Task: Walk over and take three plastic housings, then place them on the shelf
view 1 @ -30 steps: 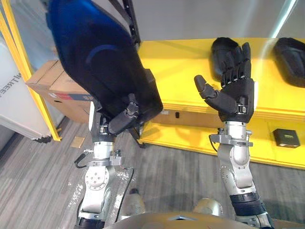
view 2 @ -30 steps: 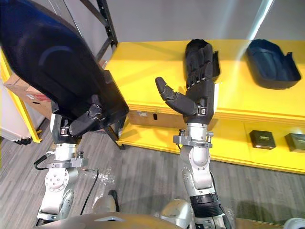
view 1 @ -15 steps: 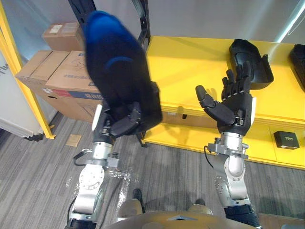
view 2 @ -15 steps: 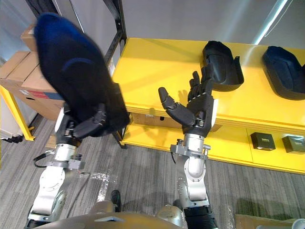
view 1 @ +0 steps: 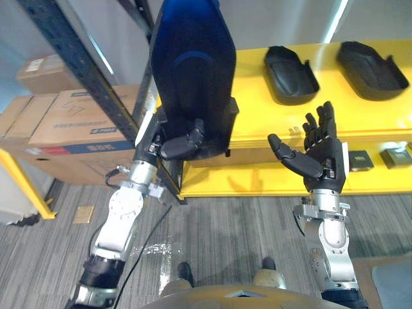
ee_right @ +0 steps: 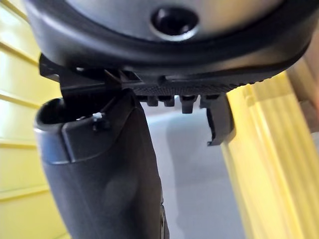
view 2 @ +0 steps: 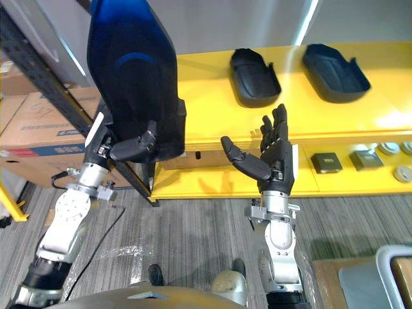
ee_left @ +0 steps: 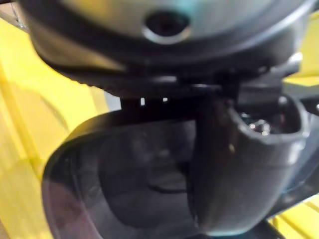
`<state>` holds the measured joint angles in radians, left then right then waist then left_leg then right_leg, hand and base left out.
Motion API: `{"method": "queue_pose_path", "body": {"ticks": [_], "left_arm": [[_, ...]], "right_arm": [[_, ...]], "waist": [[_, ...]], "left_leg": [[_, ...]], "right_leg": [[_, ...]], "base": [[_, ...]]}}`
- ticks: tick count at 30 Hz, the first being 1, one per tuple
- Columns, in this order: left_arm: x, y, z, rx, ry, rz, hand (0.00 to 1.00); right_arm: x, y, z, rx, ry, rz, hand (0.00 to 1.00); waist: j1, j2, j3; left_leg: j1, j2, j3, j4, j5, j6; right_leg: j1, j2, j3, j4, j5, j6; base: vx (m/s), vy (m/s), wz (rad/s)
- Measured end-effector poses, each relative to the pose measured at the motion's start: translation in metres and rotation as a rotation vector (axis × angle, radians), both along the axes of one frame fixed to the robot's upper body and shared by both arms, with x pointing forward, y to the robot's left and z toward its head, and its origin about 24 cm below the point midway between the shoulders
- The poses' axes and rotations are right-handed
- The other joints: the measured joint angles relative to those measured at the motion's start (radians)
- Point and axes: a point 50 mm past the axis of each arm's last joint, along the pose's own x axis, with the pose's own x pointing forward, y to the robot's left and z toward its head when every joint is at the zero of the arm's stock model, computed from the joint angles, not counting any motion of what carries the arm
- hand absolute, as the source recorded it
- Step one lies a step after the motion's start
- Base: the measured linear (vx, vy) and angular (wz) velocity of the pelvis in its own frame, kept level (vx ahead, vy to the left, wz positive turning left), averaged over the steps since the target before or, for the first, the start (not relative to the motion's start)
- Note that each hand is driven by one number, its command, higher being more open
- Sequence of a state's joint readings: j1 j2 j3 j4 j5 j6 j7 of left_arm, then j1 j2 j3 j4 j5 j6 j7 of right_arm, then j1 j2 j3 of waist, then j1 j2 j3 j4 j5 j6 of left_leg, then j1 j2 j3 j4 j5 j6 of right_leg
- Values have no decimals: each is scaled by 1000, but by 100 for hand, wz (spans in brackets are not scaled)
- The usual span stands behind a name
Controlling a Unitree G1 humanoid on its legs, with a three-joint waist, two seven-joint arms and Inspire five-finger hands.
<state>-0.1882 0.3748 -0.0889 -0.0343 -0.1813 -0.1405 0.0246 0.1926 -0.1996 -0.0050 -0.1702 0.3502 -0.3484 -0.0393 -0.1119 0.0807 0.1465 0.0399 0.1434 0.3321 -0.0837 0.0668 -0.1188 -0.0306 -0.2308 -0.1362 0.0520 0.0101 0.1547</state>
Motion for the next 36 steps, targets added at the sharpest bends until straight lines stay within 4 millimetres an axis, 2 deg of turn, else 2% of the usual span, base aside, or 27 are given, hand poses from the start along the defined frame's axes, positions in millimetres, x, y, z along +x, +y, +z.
{"method": "queue_pose_path", "body": {"ticks": [5, 7, 12, 15, 18, 22, 28, 34, 35, 36], "left_arm": [[37, 25, 7, -55, 82, 141, 0], [52, 34, 18, -105, 83, 185, 0], [69, 44, 45, -171, 63, 232, 0], [76, 45, 53, -202, 89, 237, 0], [83, 40, 50, -177, 149, 237, 0], [89, 34, 53, -209, 176, 208, 0], [93, 31, 64, -208, 182, 191, 0], [97, 35, 64, -211, 211, 212, 0], [97, 35, 64, -212, 212, 215, 100], [97, 36, 63, -213, 213, 218, 100]], "right_arm": [[-2, 0, -3, -47, 27, 94, 100], [-2, 3, -3, -67, 34, 132, 100], [-2, 15, -8, -34, 64, 216, 100], [-2, 27, -11, -33, 80, 281, 100], [-4, 38, -14, -25, 98, 328, 100], [-5, 49, -2, -17, 53, 370, 100], [-6, 52, -2, 3, 59, 342, 100], [-7, 53, -3, 9, 67, 328, 100], [-8, 54, -1, 12, 62, 330, 100], [-9, 55, 1, 15, 54, 334, 100]], "waist": [[-35, -1, 6], [-43, 0, 27], [-66, 6, 72], [-81, 14, 92], [-88, 15, 100], [-93, 11, 151], [-88, 5, 162], [-88, 4, 163], [-88, 4, 164], [-88, 4, 165]], "left_leg": [[-2, 0, 34, 0, 1, 0], [2, 0, 45, 1, 2, 1], [1, 0, 51, 1, 7, 3], [-1, 0, 54, 1, 11, 6], [-22, 0, 55, 1, 25, 10], [-42, 1, 59, 1, 33, 13], [-50, 2, 62, 1, 35, 13], [-44, 3, 71, 1, 35, 13], [-42, 3, 73, 1, 35, 13], [-41, 3, 75, 1, 35, 13]], "right_leg": [[-33, 4, 41, 5, 12, 1], [-44, 5, 55, 21, 12, 1], [-60, 5, 65, 41, 11, 0], [-71, 5, 70, 54, 9, -3], [-92, 6, 71, 60, 8, -4], [-118, 7, 73, 69, 9, -4], [-125, 8, 78, 71, 12, -2], [-125, 9, 84, 71, 13, -3], [-124, 9, 85, 71, 13, -3], [-124, 9, 86, 72, 14, -2]], "base": [[-3, 12, -20], [1, 10, -15], [-5, 6, -4], [-8, 3, -2], [-21, -5, 2], [-48, -2, 2], [-6, -1, 0], [9, -1, -2], [10, -1, -4], [9, -1, -5]]}}
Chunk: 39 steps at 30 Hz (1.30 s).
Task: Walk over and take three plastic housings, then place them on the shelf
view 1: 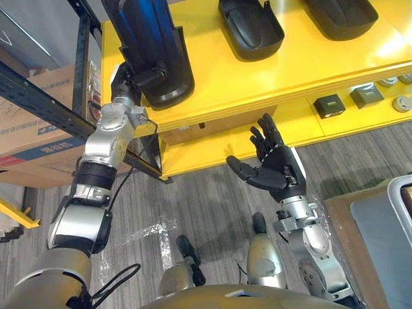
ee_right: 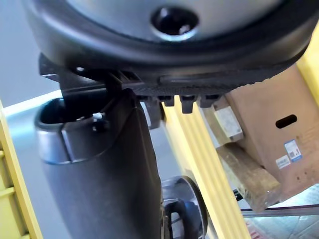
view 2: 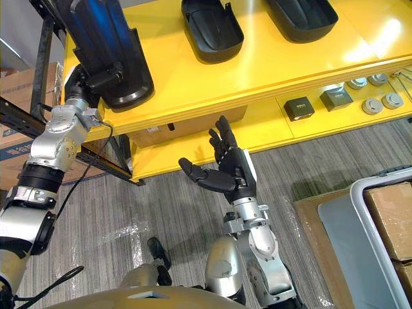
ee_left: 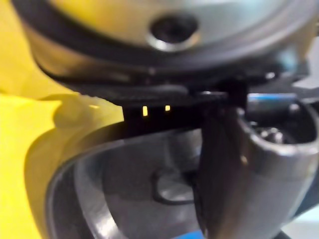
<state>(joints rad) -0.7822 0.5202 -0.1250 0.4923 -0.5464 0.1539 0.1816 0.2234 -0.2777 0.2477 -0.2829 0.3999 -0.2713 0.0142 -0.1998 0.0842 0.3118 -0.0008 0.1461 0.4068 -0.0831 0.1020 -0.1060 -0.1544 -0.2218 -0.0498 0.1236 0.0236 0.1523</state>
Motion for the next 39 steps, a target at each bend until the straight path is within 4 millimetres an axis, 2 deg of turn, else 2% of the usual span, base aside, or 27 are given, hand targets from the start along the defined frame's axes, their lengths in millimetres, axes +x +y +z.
{"method": "queue_pose_path", "body": {"ticks": [7, 13, 33, 36, 39], "left_arm": [[4, 13, -7, 70, 45, 119, 100], [9, 13, 11, 113, 33, 187, 100], [11, 15, 36, 122, -67, 321, 100], [7, 13, 48, 114, -152, 359, 100], [-7, 11, 84, 156, -340, 368, 100]], "right_arm": [[-1, 3, 7, 9, -26, 15, 100], [-2, 10, 5, 23, -18, 42, 100], [-4, 9, 5, 39, -7, 27, 100], [-9, 9, 1, 36, 7, 24, 100], [-14, 14, -1, 38, 4, 42, 100]], "waist": [[-5, -7, 11], [-13, -12, 38], [-20, -11, 73], [-18, -11, 73], [-17, -11, 73]], "left_leg": [[5, 0, 13, 0, -1, -1], [5, 1, 25, 0, -1, -1], [-7, 4, 31, 0, -1, -1], [2, 4, 28, 1, -1, -1], [20, 4, 21, 1, -1, -1]], "right_leg": [[0, 0, 7, 0, 2, 4], [-3, 2, 14, -1, 6, 3], [-19, 5, 17, 4, 9, 2], [-15, 5, 16, 16, 8, 1], [9, 4, 6, 18, 6, -2]], "base": [[2, -2, -3], [12, -2, -1], [13, -3, 0], [7, -1, 2], [14, -2, 6]]}}
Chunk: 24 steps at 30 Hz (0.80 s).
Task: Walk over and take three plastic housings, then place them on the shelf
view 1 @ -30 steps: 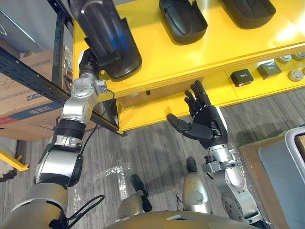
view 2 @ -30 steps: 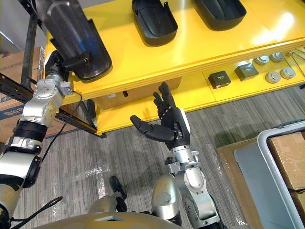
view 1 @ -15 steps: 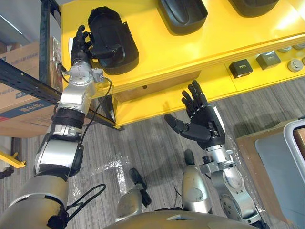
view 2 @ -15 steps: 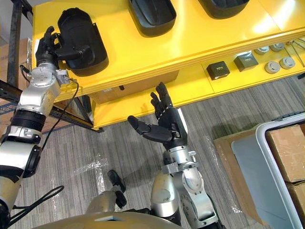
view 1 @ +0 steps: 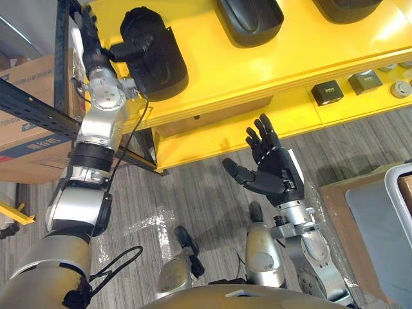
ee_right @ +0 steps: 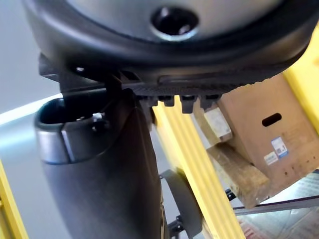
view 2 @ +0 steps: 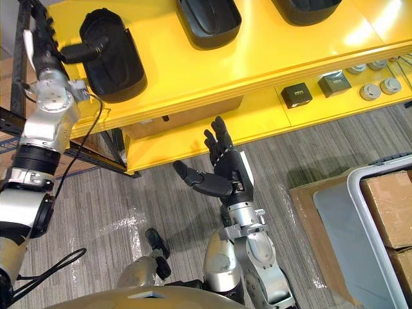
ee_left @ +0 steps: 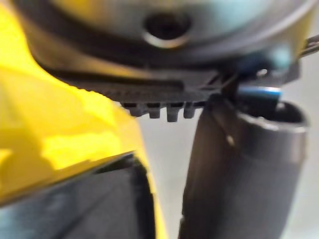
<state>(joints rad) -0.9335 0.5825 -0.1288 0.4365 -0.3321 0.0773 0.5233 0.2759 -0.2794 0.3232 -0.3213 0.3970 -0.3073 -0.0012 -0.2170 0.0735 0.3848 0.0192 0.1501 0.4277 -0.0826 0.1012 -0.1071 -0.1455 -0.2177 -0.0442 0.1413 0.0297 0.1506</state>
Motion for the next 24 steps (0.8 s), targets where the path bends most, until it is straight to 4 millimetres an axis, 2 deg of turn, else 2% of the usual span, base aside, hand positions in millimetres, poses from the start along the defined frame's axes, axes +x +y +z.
{"method": "queue_pose_path", "body": {"ticks": [3, 4, 6, 8, 9, 10, 12, 14, 15, 17, 18, 19, 20, 22, 24], "left_arm": [[-33, -6, 53, 125, -278, -36, 100], [-39, -8, 61, 142, -327, -50, 100], [-64, -19, 86, 201, -504, -118, 100], [-82, -29, 95, 227, -603, -186, 100], [-93, -33, 90, 243, -639, -231, 100], [-99, -35, 85, 252, -645, -254, 100], [-119, -36, 48, 273, -598, -338, 100], [-129, -37, 21, 248, -546, -393, 100], [-137, -37, -8, 188, -475, -430, 100], [-142, -38, -36, 119, -394, -469, 100], [-145, -38, -57, 55, -320, -502, 100], [-148, -40, -77, -4, -252, -530, 100], [-150, -41, -87, -30, -217, -538, 100], [-155, -53, -117, -93, -107, -600, 100], [-159, -60, -130, -135, -71, -653, 100]], "right_arm": [[-3, 5, 0, -27, -19, 35, 100], [-3, 6, 1, -33, -25, 41, 100], [-2, 8, 5, -63, -60, 55, 100], [3, 8, 11, -83, -98, 63, 100], [7, 8, 16, -105, -129, 73, 100], [10, 8, 19, -125, -151, 73, 100], [17, 5, 34, -137, -222, 40, 100], [21, 0, 45, -148, -276, -5, 100], [26, -5, 53, -193, -326, -56, 100], [29, -10, 58, -237, -358, -113, 100], [32, -12, 61, -274, -379, -148, 100], [37, -13, 62, -325, -395, -187, 100], [39, -12, 61, -344, -397, -202, 100], [51, -10, 54, -412, -372, -239, 100], [60, -12, 48, -461, -350, -280, 100]], "waist": [[3, 3, -2], [3, 5, -4], [13, 20, -21], [32, 34, -45], [39, 43, -73], [42, 45, -87], [56, 56, -149], [74, 53, -170], [91, 44, -180], [110, 30, -188], [122, 19, -194], [136, 7, -197], [143, 1, -199], [176, -14, -206], [191, -16, -206]], "left_leg": [[30, 0, -18, 0, 0, 0], [35, 0, -23, 0, 0, 0], [44, -1, -45, 0, 0, 0], [43, 0, -61, 0, 0, 0], [42, 0, -74, -1, -1, 0], [45, 0, -79, -1, -1, 0], [46, 0, -103, -1, -1, 0], [51, 1, -120, -1, -1, -1], [52, 1, -139, -1, -1, -3], [43, 1, -159, -1, -1, -6], [28, 0, -178, -2, 1, -9], [17, 0, -192, -2, 6, -10], [12, 0, -198, -3, 7, -8], [-2, -3, -218, -5, 21, -6], [-17, -3, -234, -5, 32, -2]], "right_leg": [[41, -2, -18, -1, -5, -5], [52, -4, -25, -2, -7, -5], [80, -8, -52, -6, -20, -4], [93, -10, -71, -10, -27, -3], [106, -11, -85, -22, -27, -3], [115, -11, -91, -27, -26, -3], [143, -12, -119, -44, -26, -1], [164, -12, -137, -58, -25, 0], [186, -12, -158, -73, -23, 4], [204, -12, -184, -94, -23, 7], [206, -12, -203, -100, -22, 7], [208, -11, -217, -110, -18, 8], [209, -10, -222, -111, -17, 8], [209, -10, -238, -111, -13, 4], [208, -10, -253, -111, -7, 0]], "base": [[24, -7, 9], [10, -6, 18], [-5, -13, 26], [-14, -17, 26], [-13, -10, 25], [9, -10, 24], [26, -15, 29], [-5, -12, 28], [-52, -6, 33], [-68, 0, 38], [-72, 12, 43], [-63, 12, 40], [-48, 14, 32], [-30, 9, 26], [-16, 5, 23]]}}
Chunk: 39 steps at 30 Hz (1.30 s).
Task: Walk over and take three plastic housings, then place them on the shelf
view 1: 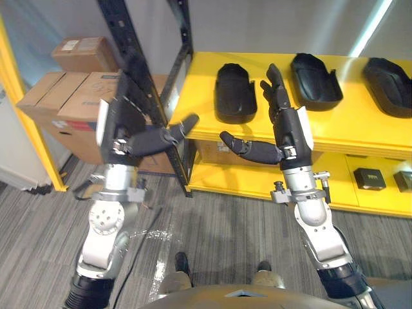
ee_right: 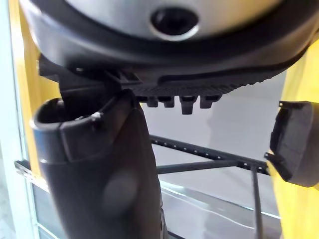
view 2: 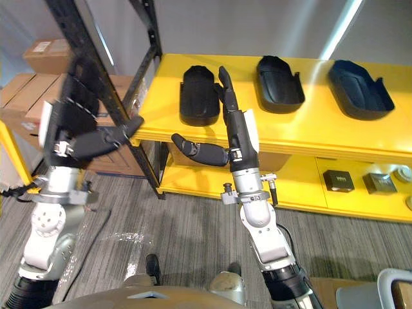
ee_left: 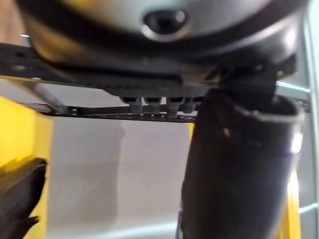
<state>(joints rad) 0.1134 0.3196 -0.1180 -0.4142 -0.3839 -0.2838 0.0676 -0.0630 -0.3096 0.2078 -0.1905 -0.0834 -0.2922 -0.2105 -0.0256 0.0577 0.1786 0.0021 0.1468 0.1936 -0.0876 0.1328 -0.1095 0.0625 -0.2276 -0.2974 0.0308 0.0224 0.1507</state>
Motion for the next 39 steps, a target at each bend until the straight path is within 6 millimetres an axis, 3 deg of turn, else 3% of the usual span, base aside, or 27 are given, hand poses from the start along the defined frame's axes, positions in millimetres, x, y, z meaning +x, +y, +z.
{"method": "queue_pose_path", "body": {"ticks": [7, 10, 16, 20, 24, 32, 39], "left_arm": [[-9, -4, -18, -133, 6, 4, 100], [-13, 0, -30, -181, 56, 48, 100], [-18, 8, -42, -244, 115, 73, 100], [-21, 17, -45, -293, 122, 97, 100], [-24, 17, -49, -337, 136, 105, 100], [-29, 20, -53, -346, 151, 111, 100], [-20, 18, -66, -358, 208, 104, 100]], "right_arm": [[27, -22, -37, -49, 180, -189, 100], [36, -27, -40, -57, 202, -247, 100], [61, -45, -25, -91, 138, -413, 100], [80, -48, -15, -81, 131, -445, 100], [91, -67, -6, -76, 127, -513, 100], [109, -84, 6, -90, 150, -568, 100], [126, -91, 24, -146, 157, -580, 100]], "waist": [[26, 4, 2], [32, 5, 15], [74, 9, 53], [81, 3, 60], [112, 7, 78], [112, 23, 115], [142, 17, 121]], "left_leg": [[-10, 0, -37, 0, 17, 0], [-9, 1, -46, -1, 18, -1], [-20, 2, -74, -1, 22, -7], [-21, 0, -90, -1, 30, -1], [-21, -1, -98, -1, 34, -2], [-21, -2, -115, -1, 37, -3], [-26, 5, -116, -1, 38, 0]], "right_leg": [[16, 5, -32, 0, 5, 1], [25, 6, -43, 1, 3, -3], [33, 9, -69, 1, 1, -6], [44, 9, -86, 1, 4, -2], [50, 9, -95, 1, 4, -2], [62, 9, -112, 1, 3, -3], [77, 22, -114, -39, 25, -4]], "base": [[-12, -4, 14], [-29, -5, 9], [-45, -3, 12], [-1, -12, 12], [-6, -8, 6], [-31, -7, 6], [-10, -1, 0]]}}
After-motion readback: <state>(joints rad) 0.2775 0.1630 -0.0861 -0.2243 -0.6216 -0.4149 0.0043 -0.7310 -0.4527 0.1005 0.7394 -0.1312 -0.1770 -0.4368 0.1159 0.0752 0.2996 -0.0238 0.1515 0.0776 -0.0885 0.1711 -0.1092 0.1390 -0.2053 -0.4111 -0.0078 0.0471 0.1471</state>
